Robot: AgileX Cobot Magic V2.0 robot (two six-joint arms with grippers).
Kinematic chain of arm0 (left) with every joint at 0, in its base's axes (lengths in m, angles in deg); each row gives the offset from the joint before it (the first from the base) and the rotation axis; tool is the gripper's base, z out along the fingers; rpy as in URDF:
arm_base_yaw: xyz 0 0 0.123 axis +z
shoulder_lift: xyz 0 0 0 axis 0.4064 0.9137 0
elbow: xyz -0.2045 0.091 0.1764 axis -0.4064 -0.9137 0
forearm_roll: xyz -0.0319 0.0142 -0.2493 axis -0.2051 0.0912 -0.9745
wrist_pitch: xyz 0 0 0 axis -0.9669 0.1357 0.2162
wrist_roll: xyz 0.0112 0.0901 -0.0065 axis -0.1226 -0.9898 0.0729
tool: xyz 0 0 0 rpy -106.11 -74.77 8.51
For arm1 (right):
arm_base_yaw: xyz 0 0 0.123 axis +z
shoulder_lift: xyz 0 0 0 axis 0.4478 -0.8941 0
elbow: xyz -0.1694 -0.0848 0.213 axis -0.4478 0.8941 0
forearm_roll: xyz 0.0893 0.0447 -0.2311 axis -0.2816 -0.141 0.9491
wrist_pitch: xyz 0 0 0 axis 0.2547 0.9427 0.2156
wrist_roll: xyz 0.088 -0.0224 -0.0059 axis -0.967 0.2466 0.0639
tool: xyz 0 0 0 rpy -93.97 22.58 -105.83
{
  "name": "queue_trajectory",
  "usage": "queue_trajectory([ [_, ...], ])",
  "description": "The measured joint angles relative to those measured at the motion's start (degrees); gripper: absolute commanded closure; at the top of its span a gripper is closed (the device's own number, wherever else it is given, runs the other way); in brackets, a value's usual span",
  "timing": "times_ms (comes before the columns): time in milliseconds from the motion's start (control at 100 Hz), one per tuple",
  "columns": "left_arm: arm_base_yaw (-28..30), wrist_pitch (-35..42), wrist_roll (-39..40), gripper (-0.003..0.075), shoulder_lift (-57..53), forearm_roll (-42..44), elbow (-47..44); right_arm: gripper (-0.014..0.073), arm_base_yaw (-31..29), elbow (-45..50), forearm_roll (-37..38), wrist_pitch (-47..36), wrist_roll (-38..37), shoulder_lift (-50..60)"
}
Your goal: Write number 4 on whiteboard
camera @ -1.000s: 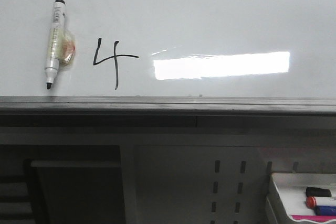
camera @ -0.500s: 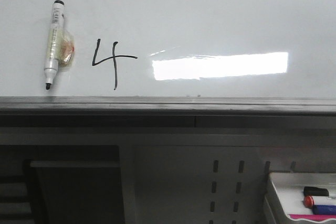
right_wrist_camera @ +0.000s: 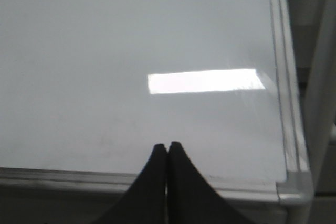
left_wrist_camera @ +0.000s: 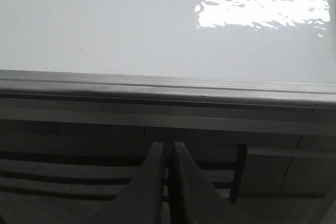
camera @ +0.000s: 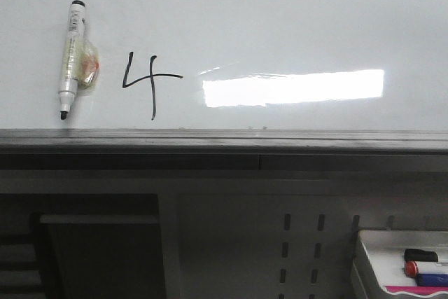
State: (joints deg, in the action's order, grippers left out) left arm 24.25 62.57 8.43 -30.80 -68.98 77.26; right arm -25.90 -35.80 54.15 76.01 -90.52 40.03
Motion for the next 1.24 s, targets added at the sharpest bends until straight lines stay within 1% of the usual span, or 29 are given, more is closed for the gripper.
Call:
queue_trajectory([
  [70, 0.0, 0.0, 0.0, 0.0741, 0.0, 0.0, 0.0, 0.0658, -3.0, 0.6, -1.1, 2.0, 0.0, 0.9],
  [160, 0.0, -0.1, 0.0, 0.0741, 0.0, 0.0, 0.0, 0.0658, -5.0, 0.6, -1.6, 5.7, 0.7, 1.1],
  [400, 0.0, -0.1, 0.0, 0.0741, 0.0, 0.0, 0.0, 0.0658, -5.4, 0.6, -1.9, 15.0, 1.1, 1.1],
  [1240, 0.0, -0.1, 0.0, 0.0741, 0.0, 0.0, 0.0, 0.0658, -5.4, 0.6, -2.3, 15.5, 1.3, 1.1],
])
